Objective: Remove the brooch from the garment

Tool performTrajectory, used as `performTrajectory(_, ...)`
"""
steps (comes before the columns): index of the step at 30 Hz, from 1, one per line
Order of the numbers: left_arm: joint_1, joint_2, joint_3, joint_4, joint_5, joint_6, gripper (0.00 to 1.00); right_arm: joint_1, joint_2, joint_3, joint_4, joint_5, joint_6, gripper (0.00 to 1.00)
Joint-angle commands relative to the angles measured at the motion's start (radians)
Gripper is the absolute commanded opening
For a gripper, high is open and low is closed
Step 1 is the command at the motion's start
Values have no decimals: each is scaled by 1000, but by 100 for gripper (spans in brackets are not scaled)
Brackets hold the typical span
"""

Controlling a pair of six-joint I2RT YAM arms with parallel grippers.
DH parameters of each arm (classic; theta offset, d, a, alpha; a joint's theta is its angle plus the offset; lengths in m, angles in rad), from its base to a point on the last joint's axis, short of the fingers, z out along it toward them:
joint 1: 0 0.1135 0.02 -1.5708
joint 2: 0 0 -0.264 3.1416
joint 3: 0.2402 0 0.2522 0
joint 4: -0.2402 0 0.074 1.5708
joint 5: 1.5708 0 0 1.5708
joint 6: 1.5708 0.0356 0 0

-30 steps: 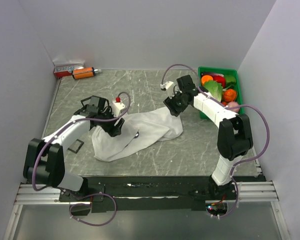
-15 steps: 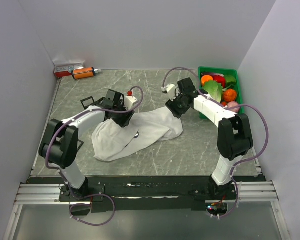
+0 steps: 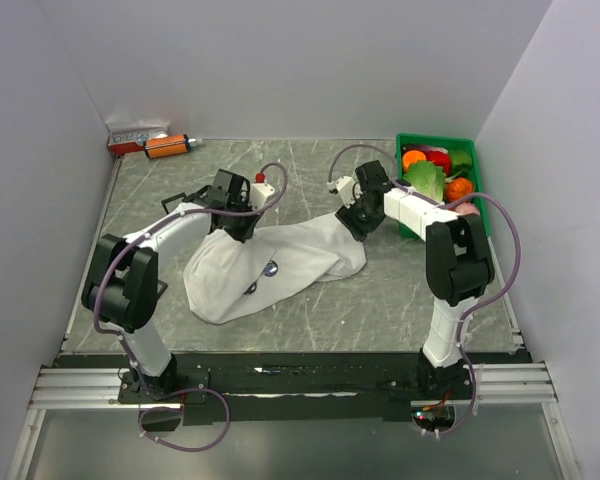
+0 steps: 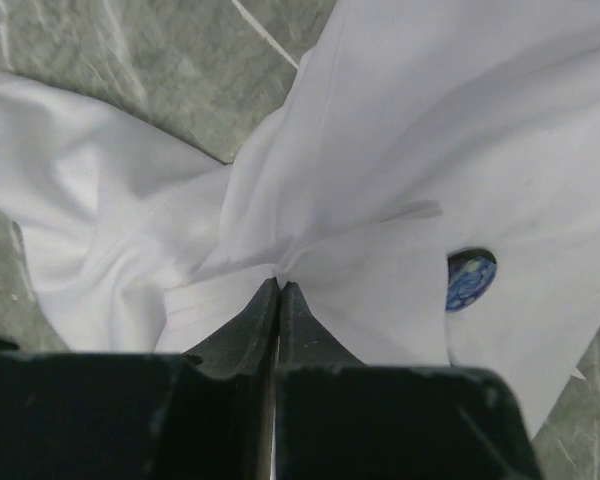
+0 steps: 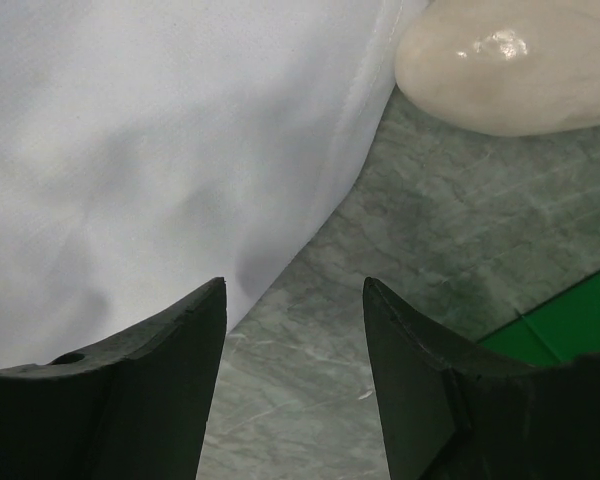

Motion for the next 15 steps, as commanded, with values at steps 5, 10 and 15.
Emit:
performTrajectory(5,49,-272,70,-161,101,81,1,-8,19,70,5,19,-30,65)
performTrajectory(10,178,-404,25,-233,123,165,1,-16,-25,33,65,12,-9,100)
performTrajectory(15,300,-487,-1,-303,163,265,1,-13,28,112,-40,-91,0,100)
